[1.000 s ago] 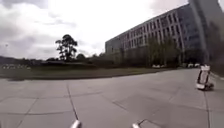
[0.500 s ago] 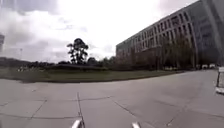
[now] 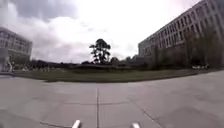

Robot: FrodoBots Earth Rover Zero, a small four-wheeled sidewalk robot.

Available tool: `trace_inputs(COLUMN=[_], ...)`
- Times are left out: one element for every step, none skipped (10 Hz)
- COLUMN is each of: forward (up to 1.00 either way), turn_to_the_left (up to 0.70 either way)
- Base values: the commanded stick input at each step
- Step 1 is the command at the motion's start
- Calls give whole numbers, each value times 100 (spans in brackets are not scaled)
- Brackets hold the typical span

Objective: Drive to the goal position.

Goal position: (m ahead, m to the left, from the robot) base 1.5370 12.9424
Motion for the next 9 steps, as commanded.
trace_inputs(forward=[70, 70, 70, 70, 70, 70, 70, 70, 70], turn_to_the_left=[35, 35, 35, 35, 35, 35, 35, 35, 35])
